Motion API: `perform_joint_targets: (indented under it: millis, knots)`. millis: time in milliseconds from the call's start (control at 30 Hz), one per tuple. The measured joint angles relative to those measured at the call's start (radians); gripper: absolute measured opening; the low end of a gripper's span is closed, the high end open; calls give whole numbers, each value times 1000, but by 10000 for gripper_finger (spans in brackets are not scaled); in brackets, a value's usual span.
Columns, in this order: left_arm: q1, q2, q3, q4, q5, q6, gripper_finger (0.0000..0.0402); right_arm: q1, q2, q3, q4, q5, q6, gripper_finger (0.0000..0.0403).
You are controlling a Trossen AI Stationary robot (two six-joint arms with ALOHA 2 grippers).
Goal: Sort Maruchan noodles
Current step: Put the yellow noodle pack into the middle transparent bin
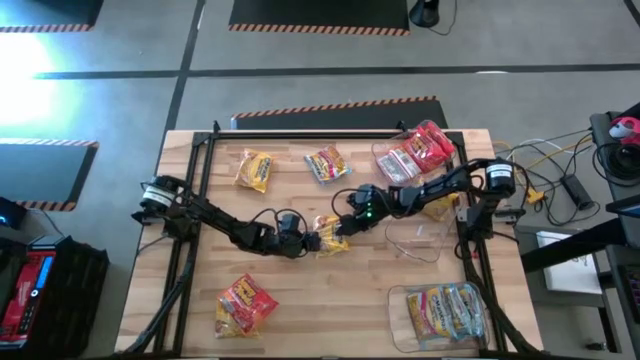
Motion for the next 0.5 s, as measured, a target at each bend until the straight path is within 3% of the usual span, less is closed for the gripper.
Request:
perform_joint_targets:
  millis: [233,500]
  knots:
    - [-2,0,-3,10,-8,20,39,0,-12,-3,64,8,-40,221]
    - [-2,0,-6,21,-13,34,39,7,-11,2,130,10,-46,190]
